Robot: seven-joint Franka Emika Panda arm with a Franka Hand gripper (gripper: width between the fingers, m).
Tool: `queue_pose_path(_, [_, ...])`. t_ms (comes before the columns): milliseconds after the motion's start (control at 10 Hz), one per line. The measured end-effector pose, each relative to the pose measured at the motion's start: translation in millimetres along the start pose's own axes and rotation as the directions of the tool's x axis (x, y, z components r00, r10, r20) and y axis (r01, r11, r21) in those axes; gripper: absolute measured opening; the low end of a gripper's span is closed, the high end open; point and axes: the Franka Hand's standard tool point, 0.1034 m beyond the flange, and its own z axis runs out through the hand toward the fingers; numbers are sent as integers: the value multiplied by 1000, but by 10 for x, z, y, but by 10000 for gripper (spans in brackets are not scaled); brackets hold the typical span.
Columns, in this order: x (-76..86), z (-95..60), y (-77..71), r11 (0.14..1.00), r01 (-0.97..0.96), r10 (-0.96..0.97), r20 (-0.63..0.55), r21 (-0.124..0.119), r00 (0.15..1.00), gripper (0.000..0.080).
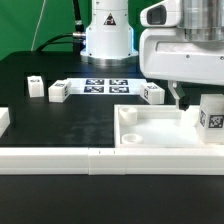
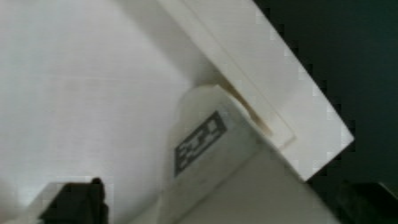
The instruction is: Assemble one leg
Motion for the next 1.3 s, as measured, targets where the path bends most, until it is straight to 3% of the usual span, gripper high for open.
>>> queue_pose_path(400, [7,0,-19,897,437,-439,-13,-71,898,649])
queue_pose_path(700, [19,-1,-11,766,636,-639,1,-89,769,649])
queue_pose_path(800, [23,-1,-6,752,653,-655,3,-89,755,525])
queue_pose_path(900, [23,-1,-6,754,651,-653,3,-89,757,525])
queue_pose_path(1100, [22,1,-5,754,651,-653,3,-89,757,292])
queue_pose_path(1300, [21,3,-5,775,626,-629,1,-88,778,292])
